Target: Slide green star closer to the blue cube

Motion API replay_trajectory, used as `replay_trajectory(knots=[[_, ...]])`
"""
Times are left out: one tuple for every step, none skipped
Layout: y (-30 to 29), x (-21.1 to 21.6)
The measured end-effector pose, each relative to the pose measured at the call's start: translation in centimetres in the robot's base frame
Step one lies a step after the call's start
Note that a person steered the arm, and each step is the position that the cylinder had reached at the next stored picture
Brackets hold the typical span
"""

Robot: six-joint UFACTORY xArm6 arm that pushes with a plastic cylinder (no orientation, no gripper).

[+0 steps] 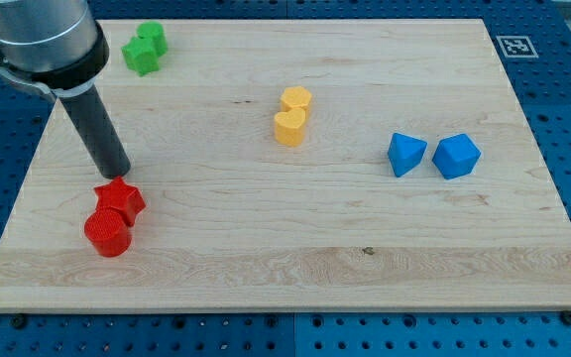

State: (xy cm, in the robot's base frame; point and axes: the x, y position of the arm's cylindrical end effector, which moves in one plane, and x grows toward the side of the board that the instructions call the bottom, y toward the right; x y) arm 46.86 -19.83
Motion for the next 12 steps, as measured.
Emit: replay_trajectory(knots=[[-0.9,-2.3],[-2.2,-5.6],[-3.3,-8.3],[-4.0,-8.8],[-4.0,-8.8],[-4.0,-11.2],[-4.9,-14.0],[-6.1,-16.1],[-6.1,-18.7],[-3.8,-20.1],[0.1,-19.7],[1.9,-17.9]])
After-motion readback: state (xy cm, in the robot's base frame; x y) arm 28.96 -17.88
